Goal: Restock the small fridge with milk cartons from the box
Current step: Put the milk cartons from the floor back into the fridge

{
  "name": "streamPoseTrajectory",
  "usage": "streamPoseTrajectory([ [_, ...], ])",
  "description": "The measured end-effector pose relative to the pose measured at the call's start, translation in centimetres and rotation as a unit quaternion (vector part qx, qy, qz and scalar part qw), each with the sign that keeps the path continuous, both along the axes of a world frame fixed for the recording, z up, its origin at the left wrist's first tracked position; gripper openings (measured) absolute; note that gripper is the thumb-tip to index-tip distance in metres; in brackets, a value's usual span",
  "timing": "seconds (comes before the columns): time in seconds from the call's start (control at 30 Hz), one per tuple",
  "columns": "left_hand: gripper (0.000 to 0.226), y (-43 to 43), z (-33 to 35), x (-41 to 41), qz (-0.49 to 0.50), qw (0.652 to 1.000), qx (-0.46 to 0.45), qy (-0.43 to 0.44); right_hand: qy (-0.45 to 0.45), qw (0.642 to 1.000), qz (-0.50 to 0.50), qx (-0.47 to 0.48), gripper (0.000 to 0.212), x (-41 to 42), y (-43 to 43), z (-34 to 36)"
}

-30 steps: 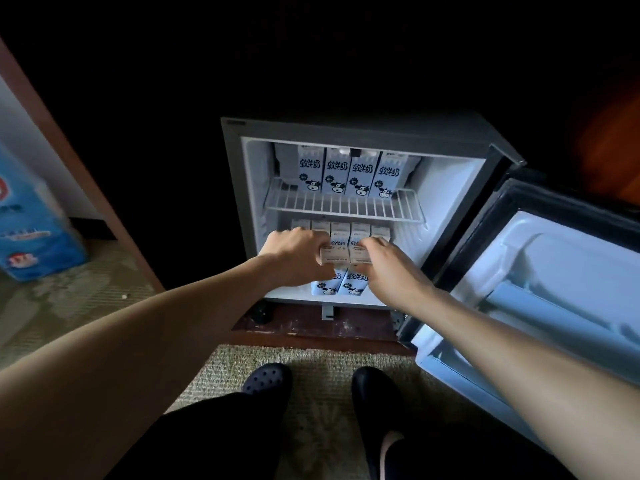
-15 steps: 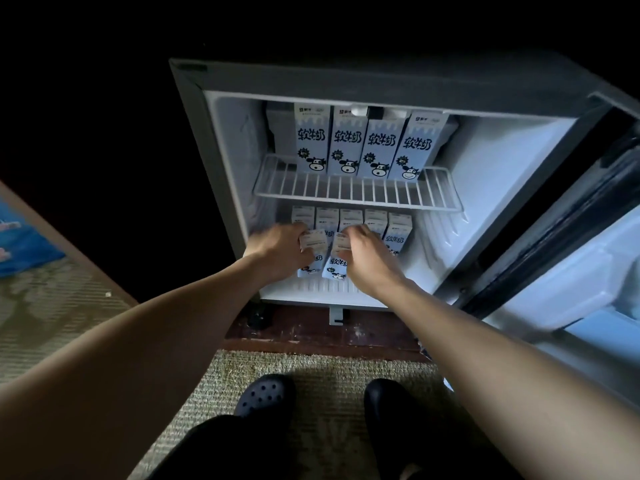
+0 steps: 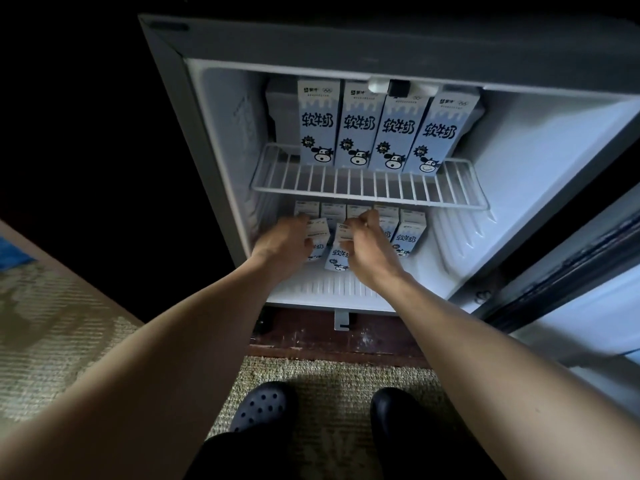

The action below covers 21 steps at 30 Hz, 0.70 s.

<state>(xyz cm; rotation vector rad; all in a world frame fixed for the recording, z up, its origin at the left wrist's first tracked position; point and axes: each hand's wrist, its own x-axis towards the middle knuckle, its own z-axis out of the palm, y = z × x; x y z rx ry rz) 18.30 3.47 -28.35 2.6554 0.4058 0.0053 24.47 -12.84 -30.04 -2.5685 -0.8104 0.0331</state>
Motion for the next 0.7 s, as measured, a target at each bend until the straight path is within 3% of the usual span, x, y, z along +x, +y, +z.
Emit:
streamPoseTrajectory([
  [0.27,0.019,0.1,-0.5,0.2,0.011,0.999,0.039,-0.017,-0.005,1.000,0.002,0.019,0.046,0.0,1.2,-1.1],
  [0.5,0.030,-0.6,-1.0,0.0,0.019,0.994,0.104,-0.002,-0.003,1.000,-0.010,0.020,0.053,0.5,2.1,-2.6],
  [0.7,0.032,-0.8,-1.3,-0.4,0.040,0.995,0.088,-0.031,-0.019,1.000,-0.011,0.022,0.052,0.6,2.3,-3.0],
])
